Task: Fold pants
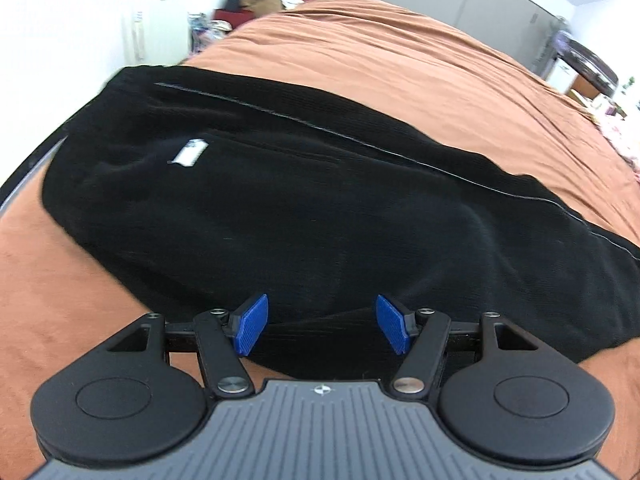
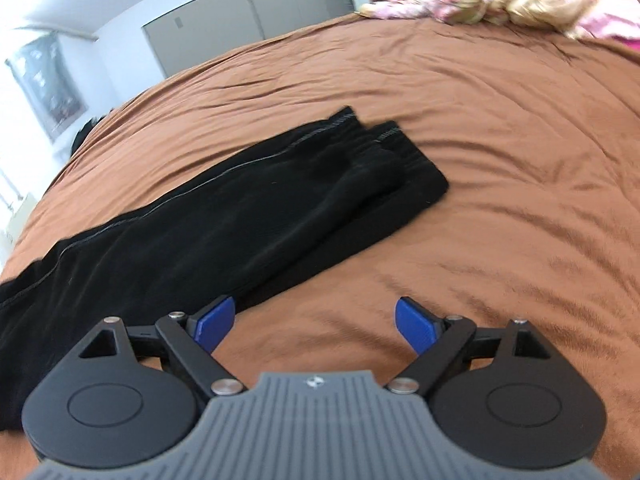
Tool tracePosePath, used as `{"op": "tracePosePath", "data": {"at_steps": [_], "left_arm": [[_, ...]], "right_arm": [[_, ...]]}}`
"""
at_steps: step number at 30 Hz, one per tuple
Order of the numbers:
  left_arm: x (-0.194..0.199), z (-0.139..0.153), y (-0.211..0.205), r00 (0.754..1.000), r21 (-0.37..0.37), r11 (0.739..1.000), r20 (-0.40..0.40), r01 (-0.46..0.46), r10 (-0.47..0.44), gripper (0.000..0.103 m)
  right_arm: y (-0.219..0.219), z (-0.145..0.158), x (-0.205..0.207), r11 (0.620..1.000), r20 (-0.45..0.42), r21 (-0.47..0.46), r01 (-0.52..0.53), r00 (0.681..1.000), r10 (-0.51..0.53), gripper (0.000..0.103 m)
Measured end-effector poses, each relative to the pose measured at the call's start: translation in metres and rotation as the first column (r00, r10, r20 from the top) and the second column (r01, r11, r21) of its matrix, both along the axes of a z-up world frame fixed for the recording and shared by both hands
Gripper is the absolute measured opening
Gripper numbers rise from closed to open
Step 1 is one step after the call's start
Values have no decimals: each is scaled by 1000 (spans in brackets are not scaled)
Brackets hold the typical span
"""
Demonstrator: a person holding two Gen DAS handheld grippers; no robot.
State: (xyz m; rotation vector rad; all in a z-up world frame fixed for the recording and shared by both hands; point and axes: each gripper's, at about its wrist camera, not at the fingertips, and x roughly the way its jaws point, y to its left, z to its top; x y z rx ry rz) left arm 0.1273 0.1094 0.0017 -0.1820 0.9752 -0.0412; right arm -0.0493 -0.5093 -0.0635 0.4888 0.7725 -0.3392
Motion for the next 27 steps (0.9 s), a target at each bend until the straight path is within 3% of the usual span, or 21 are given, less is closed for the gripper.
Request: {"op": "tracePosePath", "data": {"at_steps": [5, 13, 22, 27], "left_arm": [[4, -7, 21, 997, -20, 997, -18, -75, 75, 73], [18, -16, 26, 991, -17, 991, -25, -135, 134, 73], [23, -17, 27, 987, -33, 987, -16, -158, 157, 74], [21, -18, 33, 985, -37, 985, -8, -171, 171, 74]], "right_arm": [[-36, -16, 6, 985, 32, 147, 90, 995, -96, 84], [-74, -34, 23, 920, 67, 340, 194, 971, -229, 89], [-91, -49, 55, 893, 174, 406, 195, 942, -285, 90], [-91, -56, 72, 893, 174, 391, 222, 935, -309, 89]]}}
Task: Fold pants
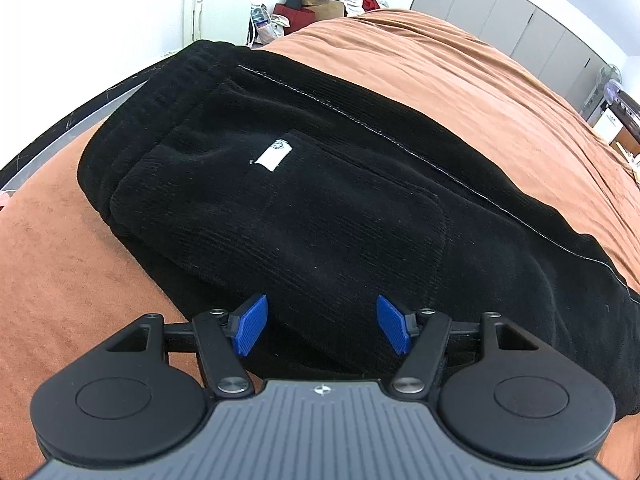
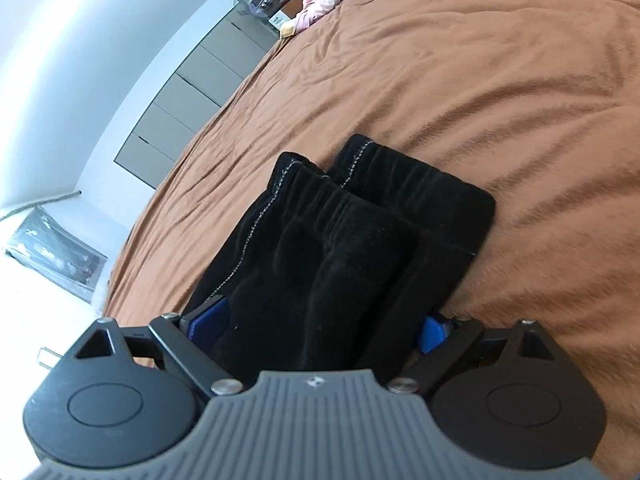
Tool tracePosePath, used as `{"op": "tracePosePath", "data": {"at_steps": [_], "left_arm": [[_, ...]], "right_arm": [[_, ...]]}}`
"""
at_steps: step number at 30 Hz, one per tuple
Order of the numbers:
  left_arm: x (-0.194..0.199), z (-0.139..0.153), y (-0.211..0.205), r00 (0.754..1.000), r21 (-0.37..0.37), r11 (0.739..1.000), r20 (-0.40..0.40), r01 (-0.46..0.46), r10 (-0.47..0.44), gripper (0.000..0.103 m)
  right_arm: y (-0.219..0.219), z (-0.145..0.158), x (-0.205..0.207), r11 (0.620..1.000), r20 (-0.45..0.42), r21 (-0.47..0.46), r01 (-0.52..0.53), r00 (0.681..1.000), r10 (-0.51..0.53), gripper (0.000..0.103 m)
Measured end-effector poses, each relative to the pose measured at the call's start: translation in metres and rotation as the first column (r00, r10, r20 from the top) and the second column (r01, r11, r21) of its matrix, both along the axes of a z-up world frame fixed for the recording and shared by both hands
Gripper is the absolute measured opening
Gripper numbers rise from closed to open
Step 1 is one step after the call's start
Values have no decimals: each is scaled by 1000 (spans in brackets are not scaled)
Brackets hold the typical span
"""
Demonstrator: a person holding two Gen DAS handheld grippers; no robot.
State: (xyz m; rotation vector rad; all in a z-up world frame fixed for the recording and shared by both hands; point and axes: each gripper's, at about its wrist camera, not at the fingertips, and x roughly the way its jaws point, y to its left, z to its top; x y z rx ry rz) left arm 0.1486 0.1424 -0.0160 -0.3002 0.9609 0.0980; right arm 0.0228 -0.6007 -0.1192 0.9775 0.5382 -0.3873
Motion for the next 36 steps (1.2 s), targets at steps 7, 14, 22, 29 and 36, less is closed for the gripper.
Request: {"op": "tracePosePath", "data": {"at_steps": [7, 14, 22, 29, 36], "left_arm": [[-1, -4, 22, 999, -5, 999, -6, -48, 48, 76], [-3, -2, 41, 997, -6, 997, 16, -77, 77, 81], [-6, 0, 53, 994, -29, 995, 33, -100, 101, 81], [-8, 0, 63, 993, -46, 993, 40, -108, 110, 82], [-10, 0, 65, 993, -48, 993, 44, -104, 106, 82]], "right_arm": [[0, 1, 10, 998, -38, -64, 7, 999, -9, 49], [-5, 6, 8, 995, -20, -103, -14, 1000, 12, 18], [31, 56, 22, 921, -22, -366, -129, 991, 130, 14], [112, 108, 44, 721, -71, -615, -321, 932, 354, 14], [240, 109, 59, 400, -247, -728, -556, 758, 603, 14]]}}
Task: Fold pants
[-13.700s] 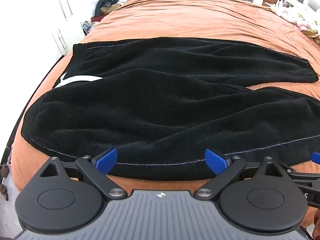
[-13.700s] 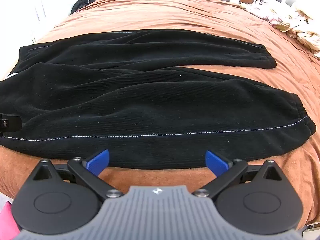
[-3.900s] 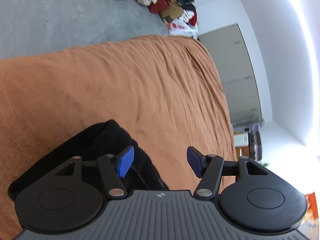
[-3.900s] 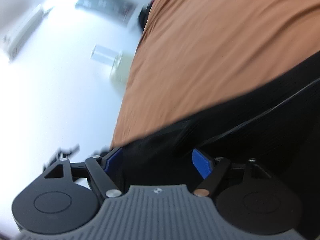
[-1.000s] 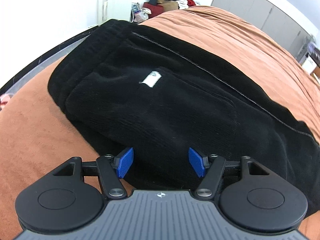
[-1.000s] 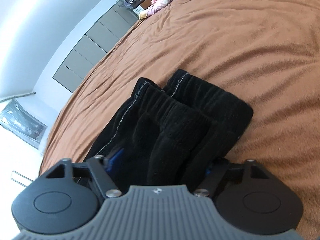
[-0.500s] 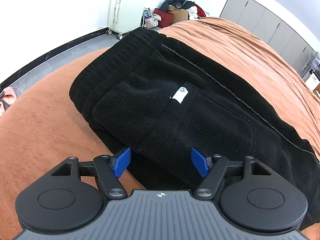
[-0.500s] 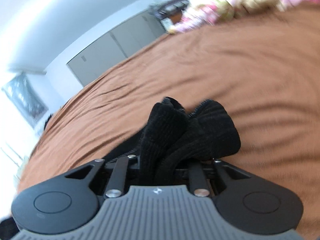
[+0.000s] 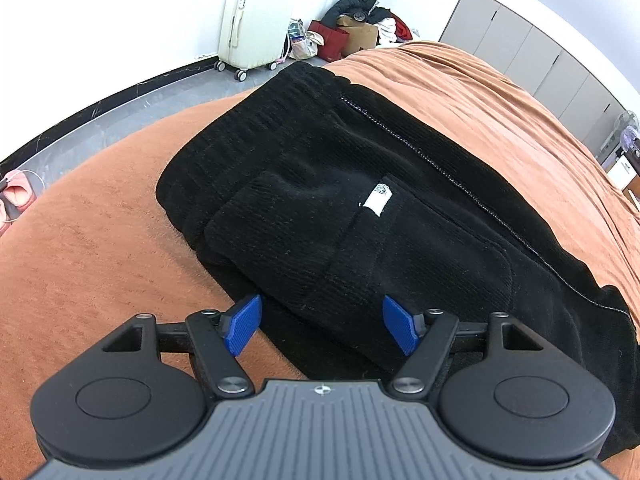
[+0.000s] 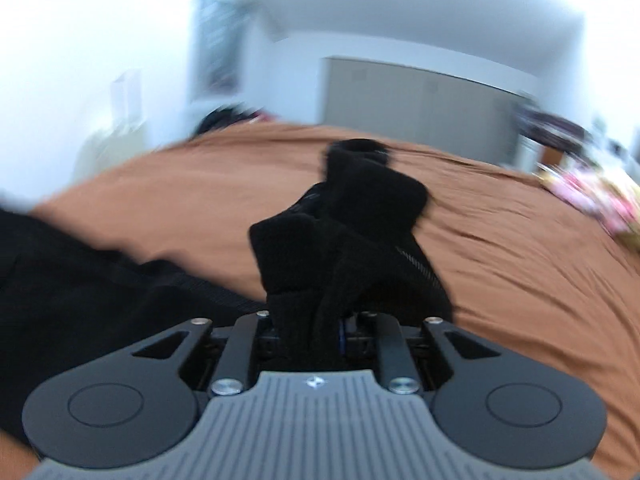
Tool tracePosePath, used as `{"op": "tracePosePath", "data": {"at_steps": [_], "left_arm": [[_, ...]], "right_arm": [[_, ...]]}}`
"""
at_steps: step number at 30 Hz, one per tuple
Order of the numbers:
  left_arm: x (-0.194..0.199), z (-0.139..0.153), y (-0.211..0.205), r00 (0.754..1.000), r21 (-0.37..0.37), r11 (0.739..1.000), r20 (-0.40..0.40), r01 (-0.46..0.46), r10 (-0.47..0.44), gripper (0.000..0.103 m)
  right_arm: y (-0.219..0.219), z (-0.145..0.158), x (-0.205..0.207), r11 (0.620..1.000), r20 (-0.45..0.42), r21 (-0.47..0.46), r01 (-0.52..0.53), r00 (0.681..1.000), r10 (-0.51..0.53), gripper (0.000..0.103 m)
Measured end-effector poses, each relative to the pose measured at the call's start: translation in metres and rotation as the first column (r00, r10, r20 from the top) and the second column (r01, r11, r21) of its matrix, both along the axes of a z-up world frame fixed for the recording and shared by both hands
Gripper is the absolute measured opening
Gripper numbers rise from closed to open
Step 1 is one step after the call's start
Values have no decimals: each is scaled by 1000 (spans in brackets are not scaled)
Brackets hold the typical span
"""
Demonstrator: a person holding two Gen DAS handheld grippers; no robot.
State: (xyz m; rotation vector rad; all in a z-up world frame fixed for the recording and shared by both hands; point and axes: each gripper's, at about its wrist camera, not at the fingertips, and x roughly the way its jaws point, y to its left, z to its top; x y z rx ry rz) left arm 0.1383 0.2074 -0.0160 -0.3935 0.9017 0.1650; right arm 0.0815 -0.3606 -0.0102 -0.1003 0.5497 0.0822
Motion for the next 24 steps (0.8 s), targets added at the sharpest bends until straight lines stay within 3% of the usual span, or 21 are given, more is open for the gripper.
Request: {"op": "tracePosePath", "data": {"at_steps": [4, 9, 11, 13, 14, 18, 20, 22, 24], "left_arm": [[-2, -1, 2, 1000, -2, 1000, -6, 4, -4, 82], [-6, -3, 10, 1000, -9, 1000, -11, -8, 8, 82], [-7, -4, 16, 1000, -35, 999, -15, -24, 24, 83], [-8, -6, 20, 999, -57, 998, -20, -40, 39, 83], [-8, -6, 20, 999, -62, 997, -22, -43, 42, 83], [-10, -7, 18, 999, -54, 998, -30, -44, 42, 83], [-9, -7, 15, 999, -59, 997, -37, -42, 40, 83], [-9, -11, 17, 997, -101, 993, -51, -55, 50, 83], [-11, -17, 24, 995, -180, 980, -64, -91, 81, 83]], "right_arm": [[50, -38, 6, 993, -131, -78, -91, 988, 80, 15], [71, -57, -1, 976, -119, -195, -99, 990, 76, 23], [66, -55, 2, 975, -128, -195, -103, 989, 79, 32], [68, -53, -1, 970, -128, -220, -109, 988, 82, 56], [69, -55, -4, 967, -126, -228, -112, 988, 85, 57], [73, -52, -11, 968, -122, -216, -130, 987, 105, 59], [76, -52, -8, 969, -116, -204, -140, 986, 118, 67], [74, -49, -9, 974, -126, -157, -166, 981, 147, 80], [76, -49, -12, 975, -130, -133, -179, 978, 162, 80]]}}
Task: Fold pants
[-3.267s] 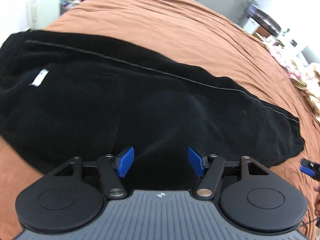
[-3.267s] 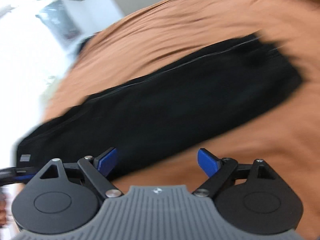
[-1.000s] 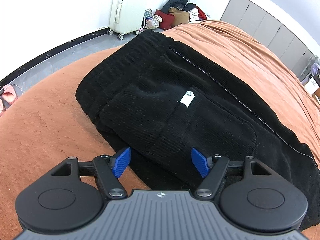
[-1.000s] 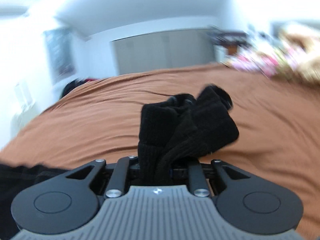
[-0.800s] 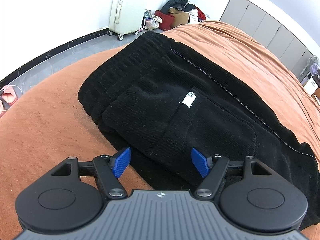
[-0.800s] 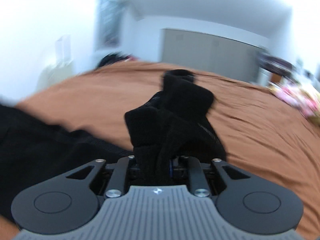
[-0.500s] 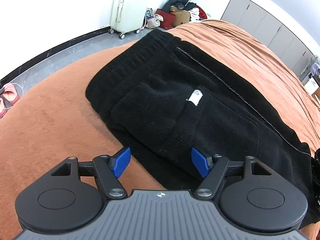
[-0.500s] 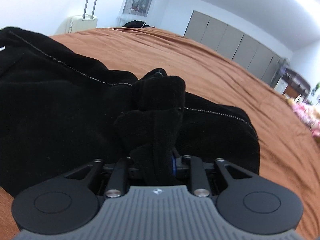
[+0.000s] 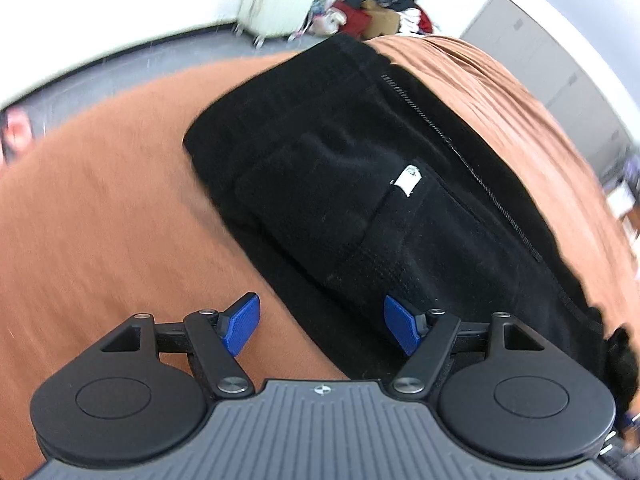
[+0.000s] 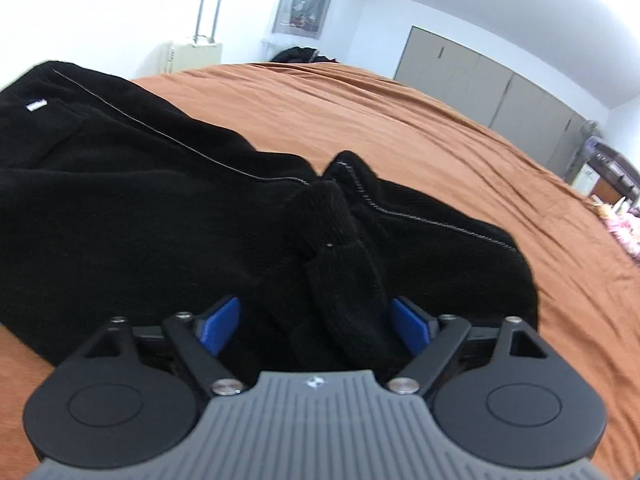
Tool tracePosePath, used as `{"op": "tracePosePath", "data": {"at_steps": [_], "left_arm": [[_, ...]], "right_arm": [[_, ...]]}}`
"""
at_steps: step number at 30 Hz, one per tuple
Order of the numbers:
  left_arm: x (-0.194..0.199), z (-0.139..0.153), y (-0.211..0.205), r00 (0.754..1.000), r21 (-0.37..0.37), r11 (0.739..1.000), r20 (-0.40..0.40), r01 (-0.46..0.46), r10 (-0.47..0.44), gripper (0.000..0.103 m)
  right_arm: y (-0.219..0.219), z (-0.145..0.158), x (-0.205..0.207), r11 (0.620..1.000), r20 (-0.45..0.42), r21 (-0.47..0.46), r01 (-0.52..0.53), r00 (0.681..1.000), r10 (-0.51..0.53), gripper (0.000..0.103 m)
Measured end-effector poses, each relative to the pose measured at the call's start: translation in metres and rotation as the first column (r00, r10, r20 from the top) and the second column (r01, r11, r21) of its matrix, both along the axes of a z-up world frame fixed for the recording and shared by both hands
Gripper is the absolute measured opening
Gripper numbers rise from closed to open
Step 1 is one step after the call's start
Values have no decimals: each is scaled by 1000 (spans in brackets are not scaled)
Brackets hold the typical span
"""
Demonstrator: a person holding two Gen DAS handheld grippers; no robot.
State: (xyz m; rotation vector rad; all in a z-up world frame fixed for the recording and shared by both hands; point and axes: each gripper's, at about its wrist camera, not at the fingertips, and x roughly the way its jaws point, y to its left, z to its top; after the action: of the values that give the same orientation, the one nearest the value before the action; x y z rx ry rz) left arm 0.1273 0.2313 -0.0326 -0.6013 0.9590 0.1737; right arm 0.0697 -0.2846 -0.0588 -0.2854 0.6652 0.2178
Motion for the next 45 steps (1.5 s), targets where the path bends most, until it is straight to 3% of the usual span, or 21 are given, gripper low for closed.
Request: {"op": "tracePosePath", "data": {"at_steps": [3, 7, 9, 13, 19, 23, 25, 28, 34, 40, 45], "left_arm": [[-5, -10, 15, 998, -127, 990, 2, -60, 61, 84], [-5, -20, 35, 991, -262, 958, 32, -116, 129, 87], [-2, -27, 45, 985, -338, 930, 42, -142, 166, 87], [4, -44, 65, 961, -487, 849, 64, -206, 270, 87], [22, -59, 79, 937, -527, 816, 96, -238, 335, 86], [29, -52, 72, 930, -477, 842, 122, -252, 348, 81], [27, -40, 61, 931, -399, 882, 152, -249, 332, 72], [28, -21, 46, 936, -287, 932, 203, -223, 286, 69], [42, 15, 16, 946, -136, 977, 261, -163, 194, 65], [51, 49, -31, 943, 78, 996, 332, -45, 17, 65], [61, 76, -83, 911, 214, 969, 364, 121, -194, 63]], "right_arm": [[6, 0, -6, 1000, 4, -10, -13, 1000, 13, 80], [7, 0, -5, 1000, 6, -5, -18, 1000, 18, 80], [3, 4, -12, 1000, 6, 5, -14, 1000, 14, 80], [1, 9, -14, 1000, 10, 16, -11, 1000, 11, 80], [4, 10, -13, 1000, 4, 2, -24, 1000, 24, 80], [2, 11, -13, 1000, -1, 6, -24, 1000, 24, 80], [0, 11, -12, 1000, -5, 13, -19, 1000, 19, 81], [-2, 12, -10, 1000, -10, 23, -16, 1000, 16, 81], [-4, 16, -11, 999, 0, 33, -12, 1000, 12, 82], [-6, 20, -17, 999, 14, 40, -8, 1000, 8, 84], [-8, 26, -21, 999, 30, 49, 1, 1000, -3, 85]]}}
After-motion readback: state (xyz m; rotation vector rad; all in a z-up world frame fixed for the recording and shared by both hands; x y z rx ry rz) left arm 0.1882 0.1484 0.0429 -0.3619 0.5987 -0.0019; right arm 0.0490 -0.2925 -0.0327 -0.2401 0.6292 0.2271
